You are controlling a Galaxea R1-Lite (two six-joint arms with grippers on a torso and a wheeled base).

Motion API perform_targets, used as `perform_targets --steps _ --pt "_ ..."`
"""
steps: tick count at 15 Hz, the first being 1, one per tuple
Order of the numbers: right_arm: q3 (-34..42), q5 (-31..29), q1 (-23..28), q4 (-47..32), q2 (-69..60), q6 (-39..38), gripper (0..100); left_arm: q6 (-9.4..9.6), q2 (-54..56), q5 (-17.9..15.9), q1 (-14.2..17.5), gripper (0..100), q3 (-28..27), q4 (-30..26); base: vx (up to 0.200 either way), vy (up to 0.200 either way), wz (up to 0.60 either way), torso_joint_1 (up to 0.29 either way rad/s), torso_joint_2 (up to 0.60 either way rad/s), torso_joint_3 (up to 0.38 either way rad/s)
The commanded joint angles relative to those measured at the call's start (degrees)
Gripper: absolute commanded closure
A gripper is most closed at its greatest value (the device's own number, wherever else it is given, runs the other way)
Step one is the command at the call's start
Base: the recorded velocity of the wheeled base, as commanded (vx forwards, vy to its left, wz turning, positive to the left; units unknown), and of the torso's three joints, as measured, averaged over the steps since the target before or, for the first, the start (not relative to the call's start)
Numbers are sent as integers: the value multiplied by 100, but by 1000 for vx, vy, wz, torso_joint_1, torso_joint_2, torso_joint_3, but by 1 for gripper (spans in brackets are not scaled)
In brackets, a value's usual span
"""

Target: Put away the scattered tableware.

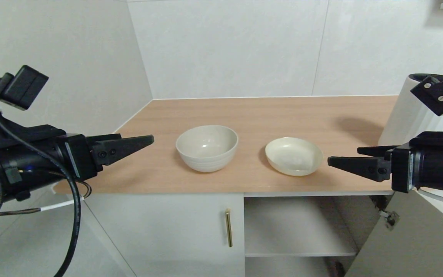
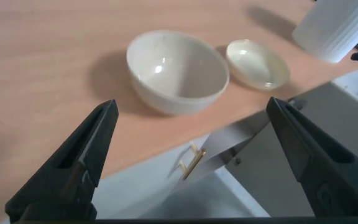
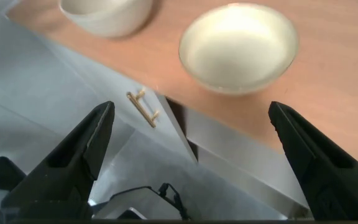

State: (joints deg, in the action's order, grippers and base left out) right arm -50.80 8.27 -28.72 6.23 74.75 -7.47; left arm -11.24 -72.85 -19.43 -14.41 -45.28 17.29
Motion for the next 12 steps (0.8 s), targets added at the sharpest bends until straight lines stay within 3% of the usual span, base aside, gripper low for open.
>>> perform_targets --steps 1,3,7,10,12 --pt "0 0 -2 19 48 0 0 -1 -63 1 0 0 1 3 0 0 0 168 -471 -315" --pt "-9 0 24 344 215 0 0 -1 -133 -8 0 0 -43 3 0 0 0 176 -491 -315" --pt "-185 -71 332 1785 1068 -26 0 -80 -757 10 0 0 -588 3 0 0 0 108 -282 -170" --pt "-1283 -906 367 906 1709 -430 0 -291 -1469 80 184 0 -1423 -129 0 0 0 7 -20 -12" --pt "-1547 -1143 376 370 1806 -668 0 -397 -1847 97 290 0 -1809 -630 0 0 0 0 0 0"
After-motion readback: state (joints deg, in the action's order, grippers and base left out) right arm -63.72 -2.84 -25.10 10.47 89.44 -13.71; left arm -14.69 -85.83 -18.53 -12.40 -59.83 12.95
